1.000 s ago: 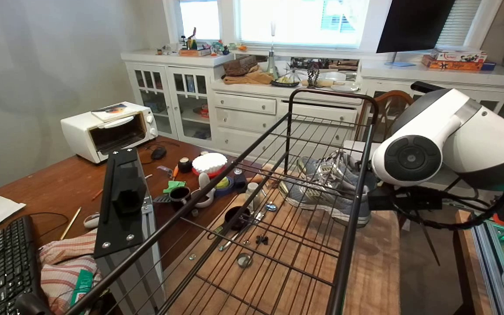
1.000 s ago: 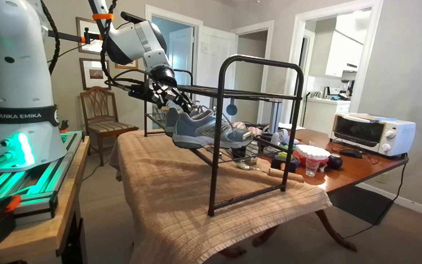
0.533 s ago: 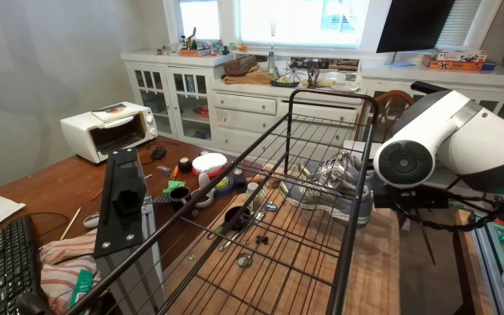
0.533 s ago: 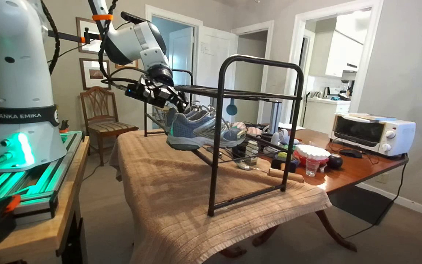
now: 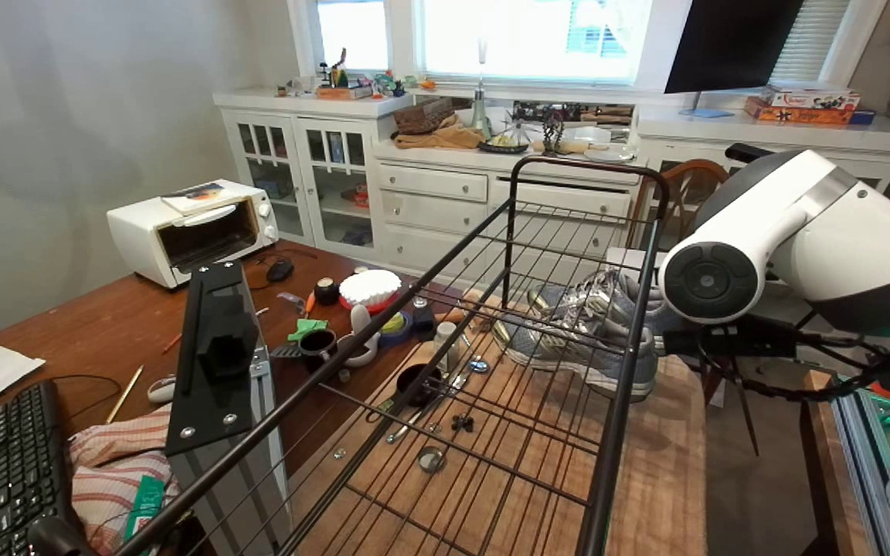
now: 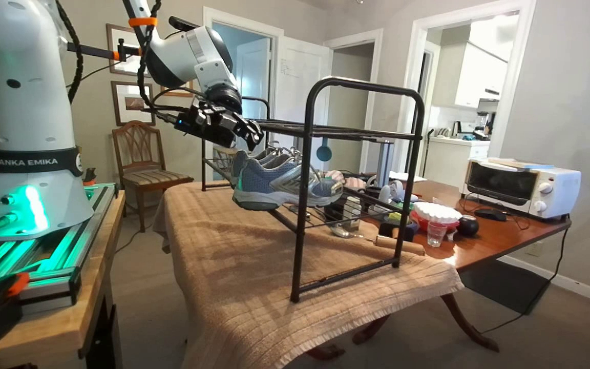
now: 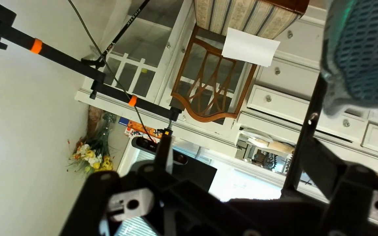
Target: Move the right sneaker to the shelf below it
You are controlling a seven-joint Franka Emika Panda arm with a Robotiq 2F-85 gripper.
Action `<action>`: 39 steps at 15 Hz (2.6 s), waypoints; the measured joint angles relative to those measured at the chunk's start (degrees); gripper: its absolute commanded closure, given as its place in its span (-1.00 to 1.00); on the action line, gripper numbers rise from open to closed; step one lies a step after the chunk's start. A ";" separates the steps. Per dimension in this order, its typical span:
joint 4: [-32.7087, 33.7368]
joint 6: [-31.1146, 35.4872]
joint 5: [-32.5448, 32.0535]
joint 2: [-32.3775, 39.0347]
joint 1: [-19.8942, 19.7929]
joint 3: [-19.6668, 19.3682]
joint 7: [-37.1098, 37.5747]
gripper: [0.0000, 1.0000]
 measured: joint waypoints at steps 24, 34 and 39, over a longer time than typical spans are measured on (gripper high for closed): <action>0.19 13.05 19.68 -18.57 1.09 -4.61 -35.17 -1.00; 0.17 22.20 24.46 -30.29 10.00 -28.30 -54.31 -1.00; 0.15 22.16 24.76 -37.42 16.34 -38.76 -66.39 -1.00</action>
